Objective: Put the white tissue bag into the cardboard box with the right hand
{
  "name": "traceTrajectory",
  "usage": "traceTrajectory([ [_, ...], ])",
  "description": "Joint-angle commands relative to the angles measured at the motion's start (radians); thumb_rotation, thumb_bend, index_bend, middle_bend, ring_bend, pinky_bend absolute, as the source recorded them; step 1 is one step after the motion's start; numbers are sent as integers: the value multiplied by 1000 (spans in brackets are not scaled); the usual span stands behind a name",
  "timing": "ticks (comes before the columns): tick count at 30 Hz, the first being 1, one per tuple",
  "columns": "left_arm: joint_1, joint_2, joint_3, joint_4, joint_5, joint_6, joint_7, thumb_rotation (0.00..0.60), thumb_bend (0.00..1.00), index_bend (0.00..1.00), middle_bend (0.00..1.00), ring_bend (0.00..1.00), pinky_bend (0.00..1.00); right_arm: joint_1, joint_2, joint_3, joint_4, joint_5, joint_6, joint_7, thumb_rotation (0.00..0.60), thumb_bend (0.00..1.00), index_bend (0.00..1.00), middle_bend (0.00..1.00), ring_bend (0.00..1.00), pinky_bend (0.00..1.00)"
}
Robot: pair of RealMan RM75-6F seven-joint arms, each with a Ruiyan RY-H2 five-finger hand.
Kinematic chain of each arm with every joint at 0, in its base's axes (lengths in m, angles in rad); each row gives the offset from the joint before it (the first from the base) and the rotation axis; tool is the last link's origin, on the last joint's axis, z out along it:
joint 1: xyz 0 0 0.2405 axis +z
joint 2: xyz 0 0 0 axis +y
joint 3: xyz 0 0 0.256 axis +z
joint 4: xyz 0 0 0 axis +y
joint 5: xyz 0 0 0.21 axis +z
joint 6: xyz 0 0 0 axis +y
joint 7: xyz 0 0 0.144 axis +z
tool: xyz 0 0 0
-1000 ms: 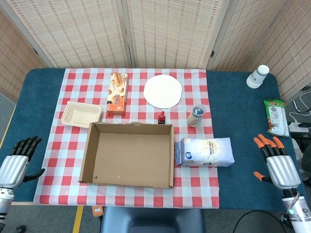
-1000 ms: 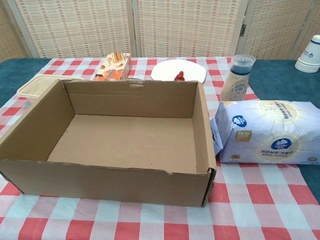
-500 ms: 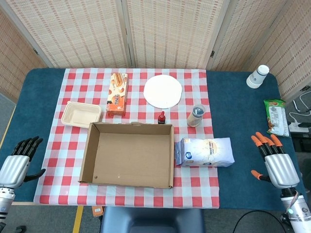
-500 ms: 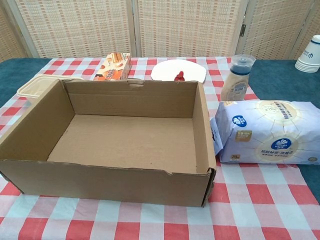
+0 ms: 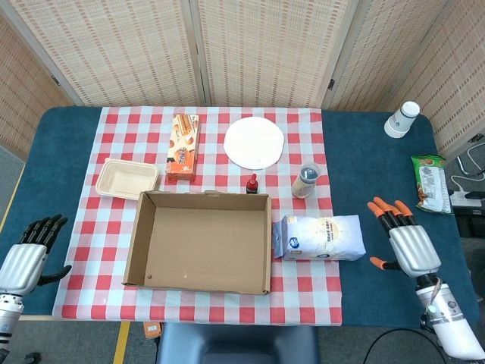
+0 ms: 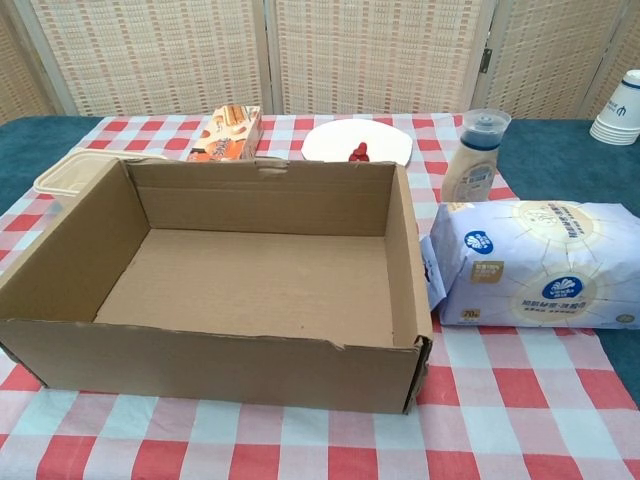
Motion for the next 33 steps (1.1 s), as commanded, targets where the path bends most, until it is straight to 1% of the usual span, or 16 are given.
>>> traceTrajectory([
  [1,1,3,-4,4,-7,-1,-12,600,210,0,0,0,73,61,-39,20,-17,60,-84,-31,600,0,0,0,0,0],
  [8,0,4,-1,4,2,1,-15,600,210,0,0,0,73,123,-51,26,-41,141,-192,-64,600,0,0,0,0,0],
  [24,-1,5,-3,8,-2,-2,-25,600,210,0,0,0,73,204,-117,32,-35,208,-242,-152,600,0,0,0,0,0],
  [33,0,10,-5,12,-2,-1,-46,600,210,0,0,0,73,257,-158,37,20,294,-300,-182,600,0,0,0,0,0],
])
